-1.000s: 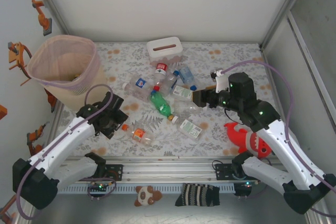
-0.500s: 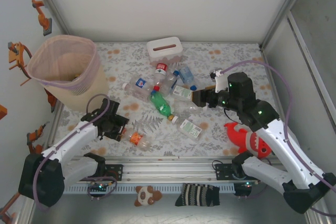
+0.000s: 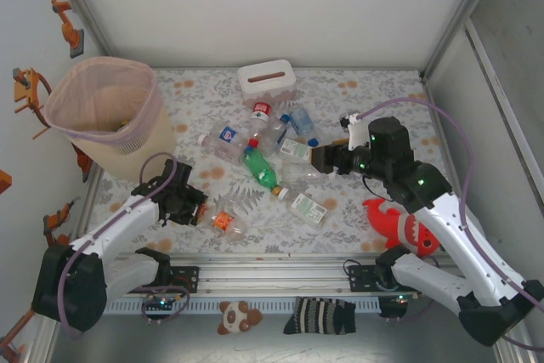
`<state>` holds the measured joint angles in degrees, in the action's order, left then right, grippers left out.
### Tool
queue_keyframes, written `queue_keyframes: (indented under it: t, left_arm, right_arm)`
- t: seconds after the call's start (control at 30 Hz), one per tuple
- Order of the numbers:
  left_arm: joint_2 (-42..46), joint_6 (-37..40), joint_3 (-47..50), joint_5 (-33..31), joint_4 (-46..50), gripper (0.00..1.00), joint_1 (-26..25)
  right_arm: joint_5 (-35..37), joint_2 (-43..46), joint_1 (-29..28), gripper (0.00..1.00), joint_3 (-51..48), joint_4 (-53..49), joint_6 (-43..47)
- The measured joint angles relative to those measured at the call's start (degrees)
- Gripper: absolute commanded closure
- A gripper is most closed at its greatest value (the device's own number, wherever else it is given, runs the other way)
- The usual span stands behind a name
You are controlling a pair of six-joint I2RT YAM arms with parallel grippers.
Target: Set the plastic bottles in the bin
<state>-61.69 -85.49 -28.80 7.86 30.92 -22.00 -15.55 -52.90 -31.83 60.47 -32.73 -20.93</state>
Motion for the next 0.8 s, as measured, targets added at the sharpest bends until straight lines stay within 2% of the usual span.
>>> queue_keyframes:
  t: [0.3, 0.47, 0.63, 0.8]
  left_arm:
    - [0.4, 0.4, -0.2, 0.0, 1.1, 0.71, 0.5]
    - [2.7, 1.4, -2.1, -0.3, 3.3, 0.72, 0.7]
    - [6.5, 5.6, -8.0, -2.0, 6.6, 0.76, 0.7]
    - [11.3, 12.9, -15.5, -5.7, 9.1, 0.83, 0.7]
  right_arm:
    - [0.0, 0.0, 0.0, 0.23, 0.0, 0.0, 0.0]
    - [0.0, 0.0, 0.0, 0.23, 0.0, 0.0, 0.0]
    - [0.0, 0.0, 0.0, 0.23, 0.0, 0.0, 0.0]
    - [0.0, 0.0, 0.0, 0.23, 0.0, 0.0, 0.0]
